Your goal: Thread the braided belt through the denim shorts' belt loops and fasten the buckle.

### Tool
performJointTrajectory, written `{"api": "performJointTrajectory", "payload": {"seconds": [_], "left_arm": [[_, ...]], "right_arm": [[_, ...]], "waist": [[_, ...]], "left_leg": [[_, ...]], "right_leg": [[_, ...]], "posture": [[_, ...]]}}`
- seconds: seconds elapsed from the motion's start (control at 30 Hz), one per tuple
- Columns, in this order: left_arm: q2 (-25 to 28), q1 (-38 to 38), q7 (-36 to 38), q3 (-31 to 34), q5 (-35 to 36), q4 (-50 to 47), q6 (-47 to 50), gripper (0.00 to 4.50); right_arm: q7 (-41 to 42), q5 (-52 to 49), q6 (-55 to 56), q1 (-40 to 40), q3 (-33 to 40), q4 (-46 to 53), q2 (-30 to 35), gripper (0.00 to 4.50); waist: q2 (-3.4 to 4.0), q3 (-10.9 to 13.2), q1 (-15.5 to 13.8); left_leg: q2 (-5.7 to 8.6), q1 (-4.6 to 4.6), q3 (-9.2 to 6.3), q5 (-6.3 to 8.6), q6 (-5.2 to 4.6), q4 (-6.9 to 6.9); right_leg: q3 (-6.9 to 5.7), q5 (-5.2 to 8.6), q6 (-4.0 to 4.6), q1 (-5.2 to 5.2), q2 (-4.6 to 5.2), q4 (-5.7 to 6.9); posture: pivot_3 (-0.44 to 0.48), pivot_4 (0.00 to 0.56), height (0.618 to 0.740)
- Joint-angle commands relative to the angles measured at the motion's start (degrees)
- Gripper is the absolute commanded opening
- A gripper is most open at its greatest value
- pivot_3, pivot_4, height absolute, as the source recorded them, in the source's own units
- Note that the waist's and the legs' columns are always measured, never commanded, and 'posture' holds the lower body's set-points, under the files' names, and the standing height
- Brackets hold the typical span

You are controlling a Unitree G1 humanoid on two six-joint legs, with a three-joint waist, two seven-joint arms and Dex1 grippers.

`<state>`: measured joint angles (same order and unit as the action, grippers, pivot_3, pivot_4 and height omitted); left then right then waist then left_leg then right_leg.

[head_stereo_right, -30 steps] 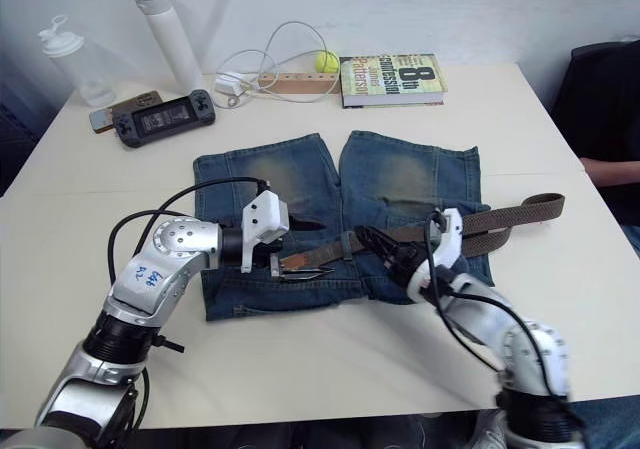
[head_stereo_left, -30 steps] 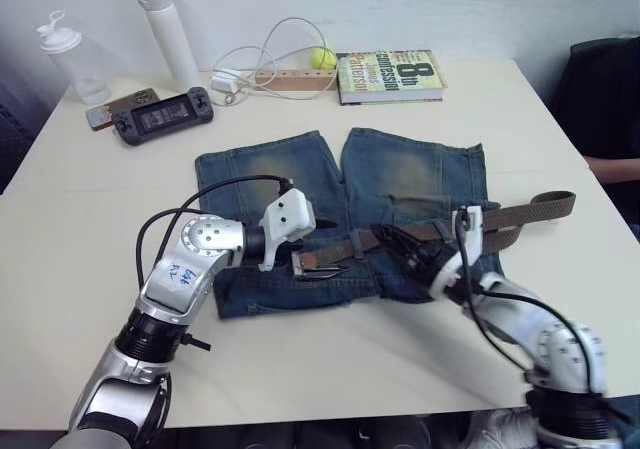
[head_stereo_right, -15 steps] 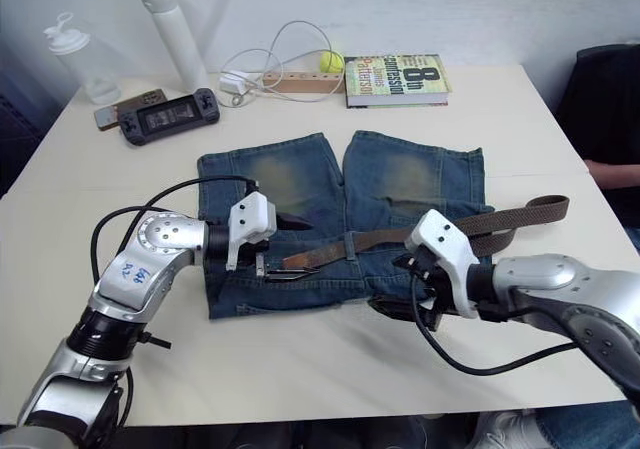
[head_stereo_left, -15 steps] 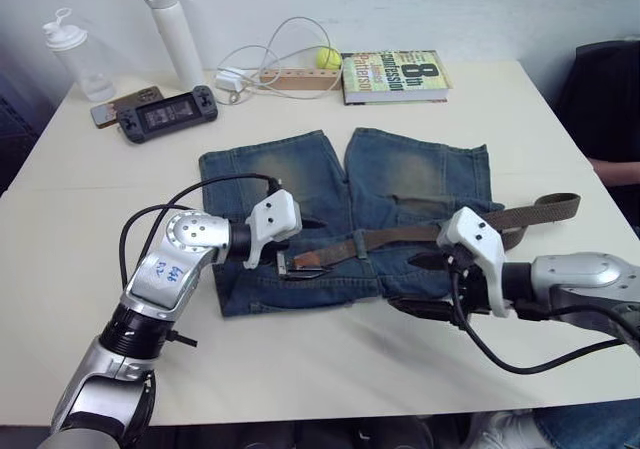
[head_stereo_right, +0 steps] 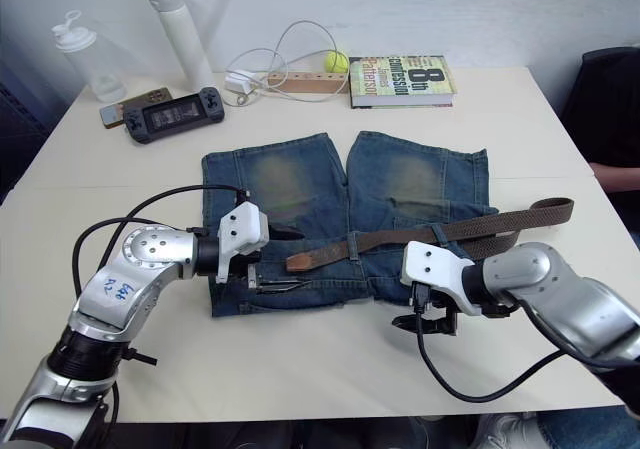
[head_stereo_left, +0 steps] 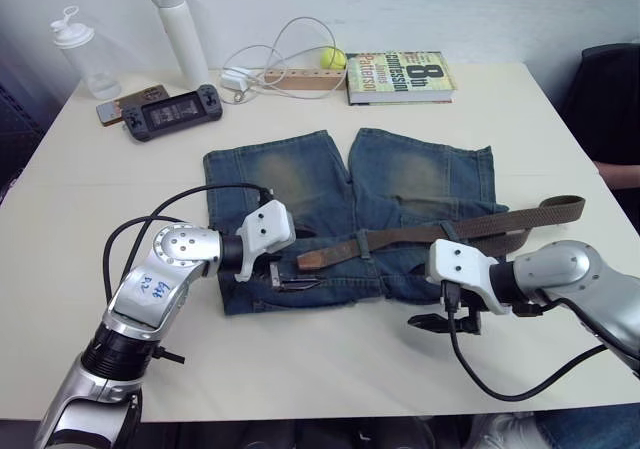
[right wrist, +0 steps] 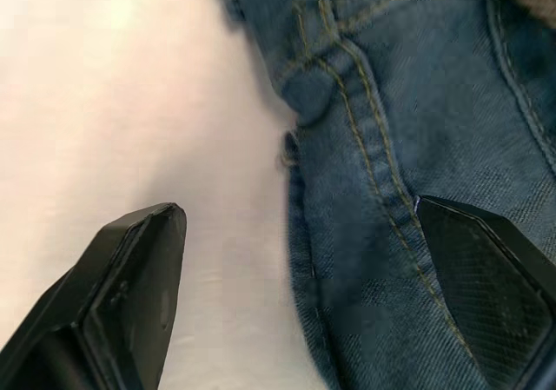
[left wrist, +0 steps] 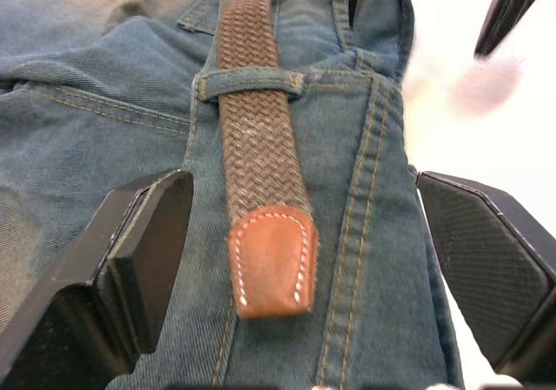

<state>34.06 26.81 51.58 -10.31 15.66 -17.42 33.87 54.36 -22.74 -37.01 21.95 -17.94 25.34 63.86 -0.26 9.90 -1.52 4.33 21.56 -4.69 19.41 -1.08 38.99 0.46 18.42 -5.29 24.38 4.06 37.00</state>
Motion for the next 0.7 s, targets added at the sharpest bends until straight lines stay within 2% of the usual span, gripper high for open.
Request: {"api": "performJointTrajectory", "payload": {"seconds": [0.03,0.07,0.17,0.4,0.43,0.57,0.7], "left_arm": [[-1.0,1.2,-1.8,-0.6,-0.1,-2.6,0.9,4.50],[-1.4,1.4,-2.1,-1.3,-0.5,-2.3,0.9,4.50],[-2.1,2.2,-2.7,-2.4,-1.1,-1.6,1.0,4.50],[-0.9,3.6,-0.9,-4.3,-2.4,0.5,-0.8,4.50],[-1.1,3.7,-1.0,-4.5,-2.7,1.0,-1.1,4.50],[0.9,4.2,-0.1,-7.2,-7.6,3.0,-6.3,4.50],[4.5,2.1,0.0,-7.3,-13.0,5.9,-18.3,4.50]], "right_arm": [[-1.2,2.9,0.1,0.7,0.3,-0.2,-3.1,4.45],[-2.4,4.6,0.3,0.7,-0.4,-1.3,-4.7,4.45],[-4.4,9.5,0.9,0.3,-2.0,-4.0,-7.5,3.64],[-3.8,12.7,2.0,-1.5,0.4,-4.5,-8.1,0.35],[-3.6,12.8,2.0,-1.7,0.8,-4.5,-7.9,0.03],[-3.5,13.0,0.8,-2.1,1.8,-4.3,-8.0,0.03],[-3.9,12.6,-0.3,-2.7,2.1,-4.1,-8.9,0.03]], "waist": [[0.00,0.0,0.0],[0.00,0.0,0.0],[-0.01,0.0,0.0],[-0.07,0.0,0.1],[-0.08,0.0,0.1],[-0.09,-0.1,0.0],[-0.09,-0.1,0.0]], "left_leg": [[0.00,0.00,0.00,0.00,0.00,0.00],[0.00,0.00,0.00,0.00,0.00,0.00],[0.00,0.00,0.00,0.00,0.01,0.03],[0.00,-0.03,-0.01,-0.01,0.04,0.07],[0.01,-0.03,-0.01,-0.01,0.04,0.08],[0.02,-0.05,-0.01,-0.01,0.04,0.10],[0.03,-0.05,-0.02,-0.01,0.04,0.10]], "right_leg": [[0.00,0.00,0.00,0.00,0.00,0.00],[-0.01,0.00,0.00,0.00,0.00,0.00],[0.00,0.00,0.00,0.00,0.00,0.02],[-0.01,0.00,0.00,-0.03,-0.01,0.08],[0.00,0.00,0.00,-0.04,-0.01,0.08],[-0.01,0.00,0.00,-0.06,-0.01,0.08],[-0.01,0.00,0.00,-0.06,0.00,0.06]], "posture": [[0.000,0.150,0.734],[0.000,0.150,0.734],[0.000,0.150,0.734],[0.000,0.150,0.734],[0.000,0.150,0.734],[0.000,0.150,0.734],[0.000,0.150,0.734]]}}
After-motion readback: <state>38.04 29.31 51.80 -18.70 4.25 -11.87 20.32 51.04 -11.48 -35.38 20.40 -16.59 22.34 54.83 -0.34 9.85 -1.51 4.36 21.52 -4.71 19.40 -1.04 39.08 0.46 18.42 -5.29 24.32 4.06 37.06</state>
